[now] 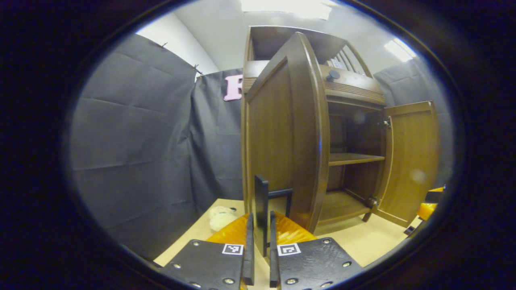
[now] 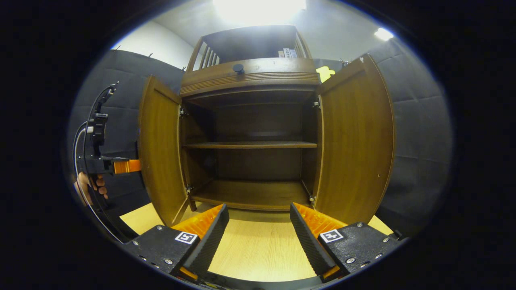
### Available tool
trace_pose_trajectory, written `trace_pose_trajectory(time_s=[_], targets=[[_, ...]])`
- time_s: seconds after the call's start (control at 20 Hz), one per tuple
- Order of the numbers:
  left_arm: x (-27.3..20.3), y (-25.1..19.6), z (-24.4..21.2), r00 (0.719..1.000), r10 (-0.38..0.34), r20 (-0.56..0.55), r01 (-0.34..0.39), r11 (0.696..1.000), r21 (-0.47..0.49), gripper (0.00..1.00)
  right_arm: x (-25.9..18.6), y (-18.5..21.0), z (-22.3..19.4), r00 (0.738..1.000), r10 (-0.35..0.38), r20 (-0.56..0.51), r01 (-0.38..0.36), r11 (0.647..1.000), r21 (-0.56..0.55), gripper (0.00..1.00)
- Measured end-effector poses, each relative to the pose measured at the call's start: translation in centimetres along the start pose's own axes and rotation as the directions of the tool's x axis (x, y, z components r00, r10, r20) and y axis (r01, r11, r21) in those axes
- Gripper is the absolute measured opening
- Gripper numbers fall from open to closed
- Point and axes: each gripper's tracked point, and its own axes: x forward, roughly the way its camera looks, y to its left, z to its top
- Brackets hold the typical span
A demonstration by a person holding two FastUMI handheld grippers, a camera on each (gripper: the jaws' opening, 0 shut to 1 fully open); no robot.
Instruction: Open the right door of the double-door shoe cabinet with the right hand, and open the left door with the left hand.
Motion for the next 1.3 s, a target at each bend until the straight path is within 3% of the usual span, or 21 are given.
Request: trace_pose_trajectory(time_s=[0.05, 0.1, 0.25, 0.3, 0.35, 0.75, 0.9, 1.0, 1.05, 1.3], targets=[[-0.3, 0.9, 0.0, 1.0, 0.012, -0.003, -0.012, 1.0, -0.004, 0.18, 0.0, 0.0, -0.1, 1.0, 0.001, -0.001, -0.001, 1.0, -0.002, 0.94], [-0.6, 1.6, 0.0, 1.0, 0.024, -0.006, -0.024, 1.0, -0.015, 0.11, 0.0, 0.1, -0.2, 1.0, 0.004, -0.003, -0.004, 1.0, -0.001, 0.94], [-1.3, 3.1, 0.0, 0.998, 0.057, -0.004, -0.057, 0.998, -0.015, 0.18, 0.1, 0.4, -0.2, 1.0, 0.007, -0.005, -0.007, 1.0, 0.002, 0.94], [-1.7, 3.8, 0.1, 0.998, 0.07, -0.002, -0.07, 0.998, -0.011, 0.14, 0.1, 0.4, 0.0, 1.0, 0.002, -0.001, -0.002, 1.0, -0.001, 0.93], [-2.1, 4.4, 0.0, 0.997, 0.08, 0.0, -0.08, 0.997, -0.01, 0.18, 0.1, 0.5, 0.0, 1.0, 0.004, 0.002, -0.004, 1.0, 0.0, 0.93], [-5.7, 9.6, 0.5, 0.978, 0.204, 0.034, -0.205, 0.978, 0.03, 0.14, -0.2, -0.1, 1.0, 1.0, -0.006, 0.024, 0.005, 1.0, 0.014, 0.96], [-7.0, 9.5, 1.7, 0.98, 0.194, 0.05, -0.194, 0.981, -0.001, 0.19, -0.5, -1.1, 1.6, 0.999, -0.024, 0.037, 0.024, 1.0, 0.011, 0.93], [-7.6, 9.0, 2.8, 0.981, 0.184, 0.063, -0.183, 0.983, -0.013, 0.1, -0.8, -1.7, 2.2, 0.998, -0.044, 0.048, 0.043, 0.999, 0.023, 0.94], [-8.0, 8.5, 3.1, 0.982, 0.173, 0.07, -0.173, 0.985, -0.014, 0.14, -1.1, -2.2, 2.5, 0.997, -0.056, 0.053, 0.054, 0.998, 0.031, 0.94], [-10.8, 3.6, 3.1, 0.991, 0.104, 0.083, -0.104, 0.995, -0.007, 0.1, -3.2, -3.0, 4.0, 0.992, -0.094, 0.086, 0.091, 0.995, 0.043, 0.94]])
